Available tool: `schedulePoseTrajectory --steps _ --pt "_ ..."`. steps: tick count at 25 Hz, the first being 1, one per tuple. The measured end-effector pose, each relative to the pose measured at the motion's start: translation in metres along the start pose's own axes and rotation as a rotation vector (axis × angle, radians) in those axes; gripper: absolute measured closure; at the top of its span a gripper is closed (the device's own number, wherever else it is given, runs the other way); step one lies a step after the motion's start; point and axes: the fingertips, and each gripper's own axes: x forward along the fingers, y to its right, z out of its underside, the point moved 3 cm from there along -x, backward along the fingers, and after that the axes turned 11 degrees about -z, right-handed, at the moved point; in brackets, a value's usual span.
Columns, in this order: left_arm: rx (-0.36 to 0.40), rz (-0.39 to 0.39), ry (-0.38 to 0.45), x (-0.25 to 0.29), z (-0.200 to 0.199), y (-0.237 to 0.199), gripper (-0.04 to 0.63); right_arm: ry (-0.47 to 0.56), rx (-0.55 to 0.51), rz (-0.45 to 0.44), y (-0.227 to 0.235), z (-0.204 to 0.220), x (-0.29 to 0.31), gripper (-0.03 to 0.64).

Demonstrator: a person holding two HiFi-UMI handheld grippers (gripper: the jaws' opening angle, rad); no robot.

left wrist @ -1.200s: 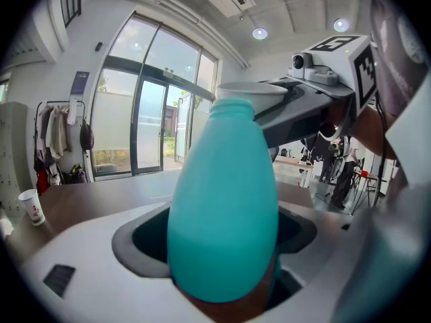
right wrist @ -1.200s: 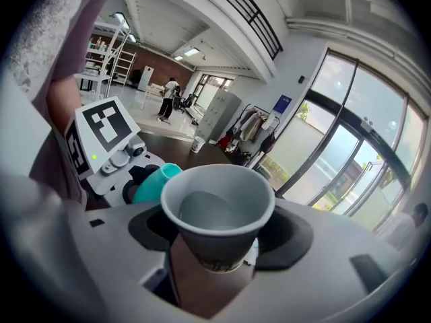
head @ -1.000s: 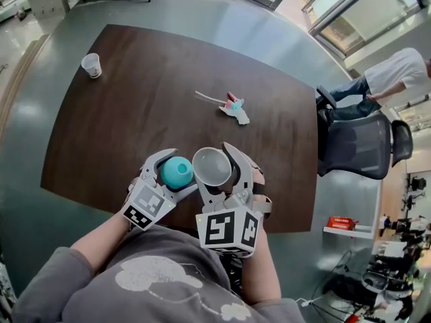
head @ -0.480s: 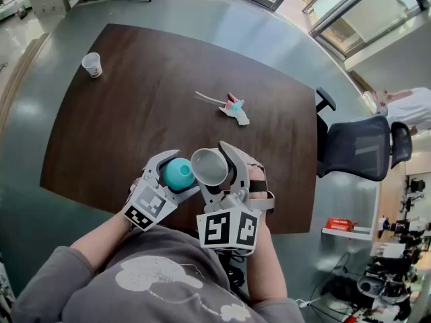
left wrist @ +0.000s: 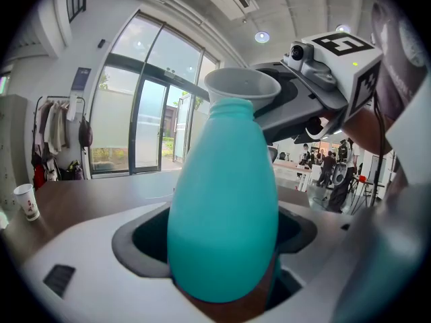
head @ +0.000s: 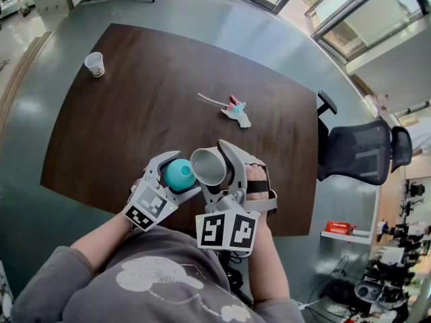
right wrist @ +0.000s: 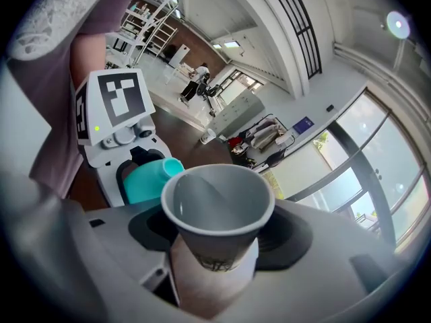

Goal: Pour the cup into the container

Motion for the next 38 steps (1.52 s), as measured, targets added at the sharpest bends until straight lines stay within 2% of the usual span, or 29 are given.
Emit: schedulePoseTrajectory --steps 12,38 --pt "-0.002 -0.002 -0.003 0.006 0.002 -0.001 0.172 -0.047 -0.098 0.007 0.002 0.000 0.003 0.316" --pt "-0.011 -0.003 -0.017 0.012 0.011 -0.001 0.172 -0.094 -0.174 0.039 0.003 0.003 0.011 0.316"
